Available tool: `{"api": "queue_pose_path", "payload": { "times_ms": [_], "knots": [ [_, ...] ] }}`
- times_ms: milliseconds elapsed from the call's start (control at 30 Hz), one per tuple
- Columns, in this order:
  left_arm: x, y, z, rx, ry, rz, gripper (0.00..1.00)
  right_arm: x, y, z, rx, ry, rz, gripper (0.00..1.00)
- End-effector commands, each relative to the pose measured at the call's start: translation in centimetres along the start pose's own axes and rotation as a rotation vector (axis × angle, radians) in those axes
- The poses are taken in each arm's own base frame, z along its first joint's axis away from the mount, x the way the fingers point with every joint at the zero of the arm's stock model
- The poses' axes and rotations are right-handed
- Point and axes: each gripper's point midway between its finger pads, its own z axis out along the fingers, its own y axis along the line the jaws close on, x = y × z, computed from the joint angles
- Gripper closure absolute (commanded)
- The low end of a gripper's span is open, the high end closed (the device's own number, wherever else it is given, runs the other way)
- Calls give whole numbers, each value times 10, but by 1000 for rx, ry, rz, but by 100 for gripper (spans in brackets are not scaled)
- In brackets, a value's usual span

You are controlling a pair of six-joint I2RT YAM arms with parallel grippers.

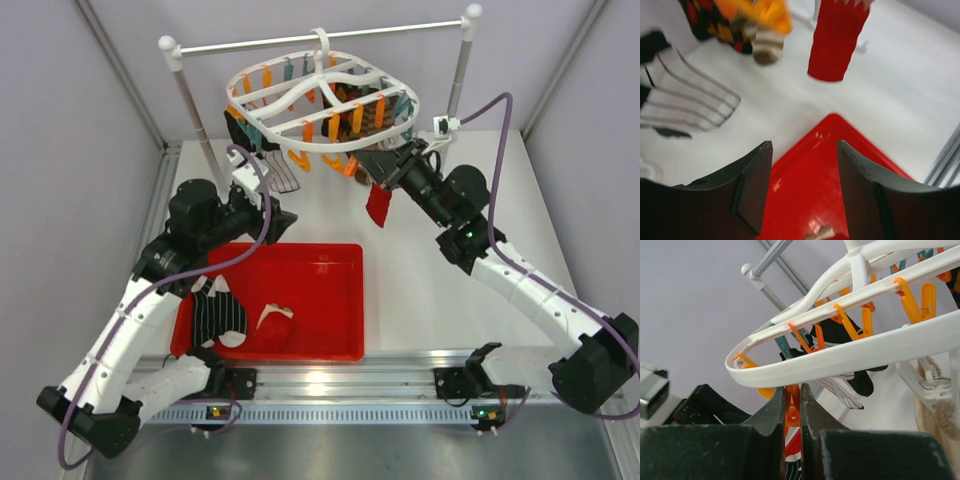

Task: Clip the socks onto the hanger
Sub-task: Pick up the sock from the bin.

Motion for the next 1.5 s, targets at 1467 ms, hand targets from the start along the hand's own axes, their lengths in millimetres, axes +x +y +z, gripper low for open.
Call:
{"api": "queue_pose_path", "payload": {
  "times_ms": [1467],
  "knots": [
    [323,10,-40,118,1263,-11,58,-14,6,-11,-38,-28,-66,100]
  ]
}}
